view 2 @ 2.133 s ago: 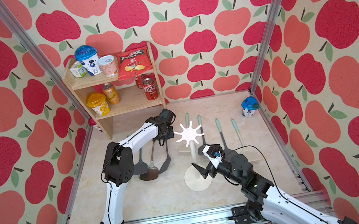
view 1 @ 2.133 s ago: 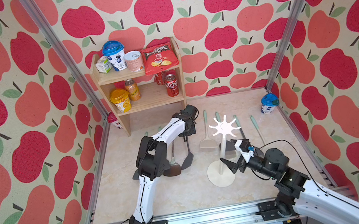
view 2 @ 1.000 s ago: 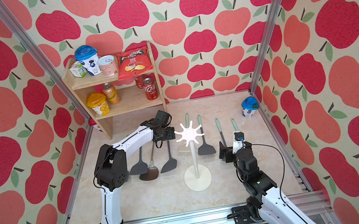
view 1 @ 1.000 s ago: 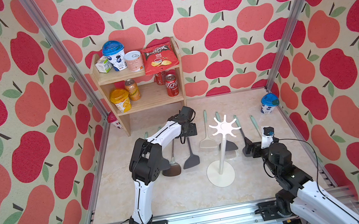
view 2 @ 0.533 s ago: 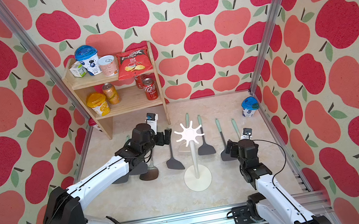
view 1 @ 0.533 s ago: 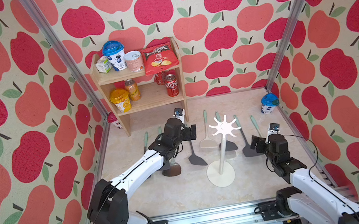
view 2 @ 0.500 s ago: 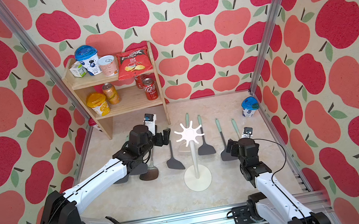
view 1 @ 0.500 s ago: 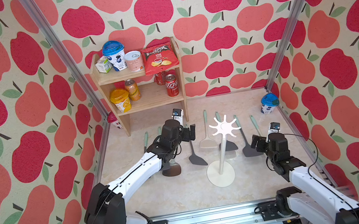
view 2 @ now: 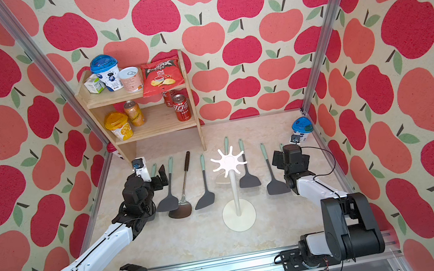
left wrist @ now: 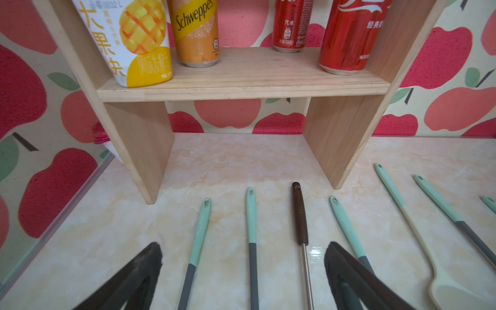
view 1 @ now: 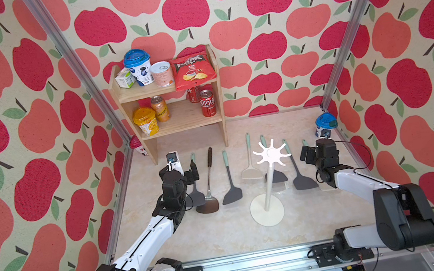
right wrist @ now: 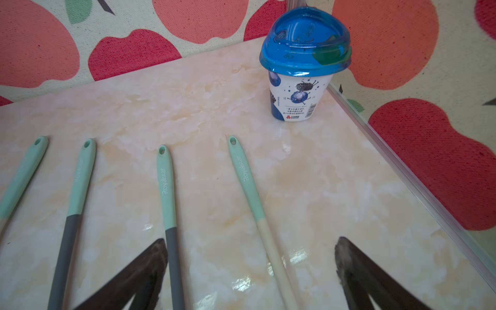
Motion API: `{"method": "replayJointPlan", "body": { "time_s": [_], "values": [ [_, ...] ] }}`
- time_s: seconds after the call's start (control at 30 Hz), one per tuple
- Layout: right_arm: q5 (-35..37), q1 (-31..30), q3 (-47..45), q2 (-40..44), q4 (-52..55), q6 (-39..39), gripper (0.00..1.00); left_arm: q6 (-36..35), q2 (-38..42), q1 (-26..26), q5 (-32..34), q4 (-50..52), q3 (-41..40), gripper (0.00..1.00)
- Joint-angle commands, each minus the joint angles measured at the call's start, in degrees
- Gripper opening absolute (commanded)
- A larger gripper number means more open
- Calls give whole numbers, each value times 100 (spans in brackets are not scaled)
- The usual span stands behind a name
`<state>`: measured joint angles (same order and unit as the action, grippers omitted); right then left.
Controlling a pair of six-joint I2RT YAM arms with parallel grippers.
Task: Take the spatula off the kitchen utensil rack
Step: Reset both arms
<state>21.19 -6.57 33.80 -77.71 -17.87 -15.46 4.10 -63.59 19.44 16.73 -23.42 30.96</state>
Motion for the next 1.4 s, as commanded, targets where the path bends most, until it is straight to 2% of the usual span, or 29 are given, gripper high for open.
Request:
{"method": "replayJointPlan", "body": {
  "time_s": [0.0,0.13,0.37,0.43,0.47,0.53,0.6,0.63,0.67,0.7,0.73,0.8,0.87,0.9,0.93,0.97,1.0,1.03,1.1,1.13,1.33,1.37],
  "values": [
    [266,41,-148,-354,-613,483,100,-160,233,-327,178,-183,-150,97],
    [249,21,-418,-604,-1238,584,100,-323,75,-681,98,-374,-400,97],
    [-40,6,-650,-642,-2004,995,100,-441,-1038,-1220,145,-734,-435,97],
    [-326,25,-970,-983,-3003,1160,100,-824,-1345,-1137,305,-1233,-510,97],
    [-289,-1,-1097,-1086,-3487,1209,100,-839,-1494,-1164,194,-1431,-539,97],
    [-586,57,-1035,-850,-2891,1159,100,-904,-1864,-1188,-71,-1785,-621,98],
    [-753,70,-1277,-895,-3495,1226,100,-1130,-2459,-1199,-305,-2811,-857,97],
    [-904,92,-1418,-821,-3560,1211,100,-1211,-2545,-1120,-276,-2870,-805,97],
    [-1119,105,-1617,-981,-4043,1276,100,-1042,-2341,-1153,-345,-2266,-702,97],
    [-1367,57,-1745,-1271,-4657,1467,100,-1019,-2271,-1223,-501,-2355,-814,97],
    [-1324,14,-1805,-1391,-5039,1502,100,-1042,-2339,-1278,-655,-2889,-1034,97],
    [-1384,45,-1632,-1048,-4078,1441,100,-991,-2316,-1378,-1054,-3000,-1167,97],
    [-1425,114,-1621,-1242,-4404,1391,100,-1328,-2998,-1358,-1291,-3911,-1150,98],
    [-1425,117,-1609,-1167,-4241,1393,100,-1159,-2847,-1495,-1555,-3440,-1057,97],
    [-1520,151,-1531,-1080,-3973,1366,100,-1017,-2540,-1593,-1842,-2382,-786,98],
    [-1744,241,-1479,-1142,-3991,1329,100,-1034,-2752,-1724,-2056,-2705,-804,97],
    [-1895,309,-1448,-1129,-3874,1298,100,-1023,-2780,-1756,-2099,-2877,-826,97],
    [-1928,330,-1424,-1075,-3747,1297,100,-976,-2627,-1757,-2107,-2386,-706,97],
    [-1969,345,-1425,-1102,-3816,1296,100,-1001,-2715,-1772,-2137,-2647,-774,98],
    [-1979,345,-1408,-1095,-3747,1292,100,-968,-2630,-1779,-2154,-2380,-702,97],
    [-1975,349,-1414,-1104,-3779,1279,100,-955,-2645,-1805,-2214,-2376,-704,97],
    [-1795,357,-1433,-1086,-3809,1232,100,-965,-2653,-1808,-2216,-2411,-707,97]
  ]
}}
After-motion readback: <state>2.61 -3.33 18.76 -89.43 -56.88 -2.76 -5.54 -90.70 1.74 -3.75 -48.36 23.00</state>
